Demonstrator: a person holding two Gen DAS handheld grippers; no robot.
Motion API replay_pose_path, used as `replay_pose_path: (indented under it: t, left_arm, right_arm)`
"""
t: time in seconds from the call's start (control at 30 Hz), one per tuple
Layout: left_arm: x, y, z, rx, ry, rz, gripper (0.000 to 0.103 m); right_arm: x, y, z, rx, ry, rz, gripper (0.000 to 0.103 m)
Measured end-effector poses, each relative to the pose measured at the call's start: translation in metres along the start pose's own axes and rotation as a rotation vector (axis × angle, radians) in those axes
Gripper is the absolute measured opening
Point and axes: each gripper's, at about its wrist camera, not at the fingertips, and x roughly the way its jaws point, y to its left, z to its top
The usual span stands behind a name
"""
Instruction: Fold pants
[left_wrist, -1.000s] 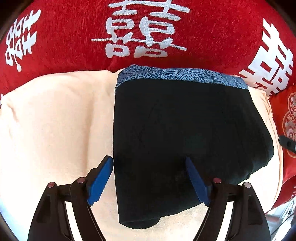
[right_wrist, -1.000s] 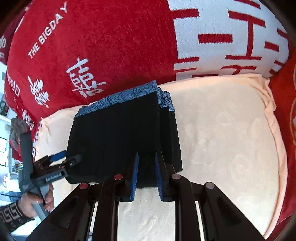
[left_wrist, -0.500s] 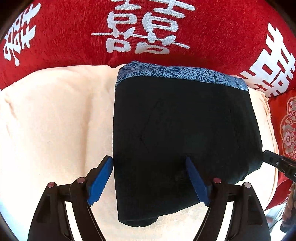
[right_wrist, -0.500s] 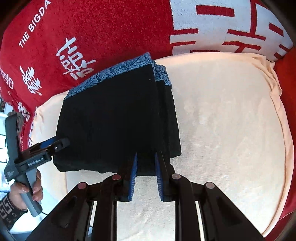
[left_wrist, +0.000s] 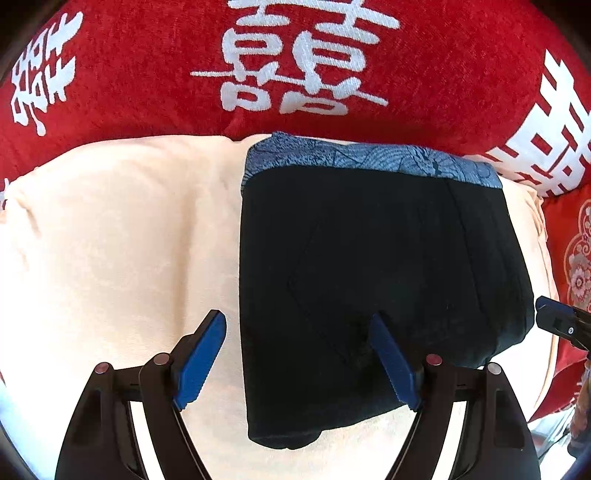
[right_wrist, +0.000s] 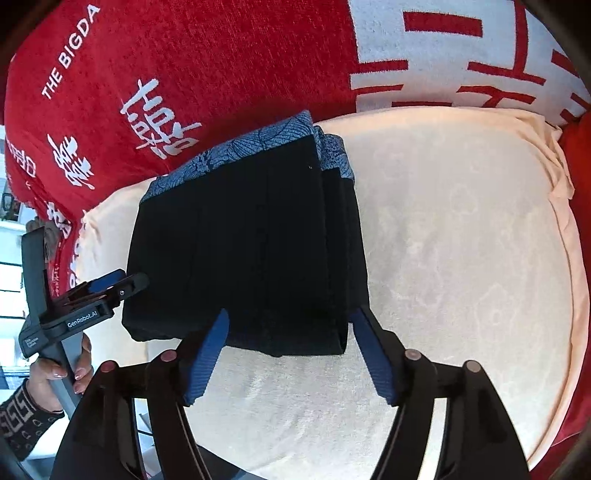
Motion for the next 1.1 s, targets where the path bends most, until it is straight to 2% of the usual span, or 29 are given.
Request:
replay_pose_path:
  t: [0.4,0.5,0.6,0.67,0.93,1.1]
  left_arm:
    - [0.002,-0.002,0.006,-0.006,-0.004,0.022,0.081]
    - [0.002,-0.001,0.01,-0.002,-0.015,0.003,0.081]
    - [0.0,0.006,0.015,-0.001,-0.025,-0.046,0.081]
    - [0.001,0.015,0.019,-0.003,-0.019,-0.105,0.081]
    - [0.027,0.061,0.032,-0.103,0.092,-0.368,0.081]
    - [0.05,0.062,0.033,-0.063,0.14,-0.453,0.081]
  right_arm:
    - [0.013,-0.011,0.017,0.035,0.037,0.035,0.079]
    - [0.017,-0.015,0.02,0.024,0.05,0.035,0.079]
    - [0.022,-0.024,0.026,0.03,0.06,0.057,0.079]
    - [0.027,-0.034,0.031,0.055,0.07,0.106,0.079]
    - [0.049,-0.063,0.046,0.098,0.106,0.274,0.081]
    - [0.066,-0.076,0.054,0.095,0.133,0.365,0.081]
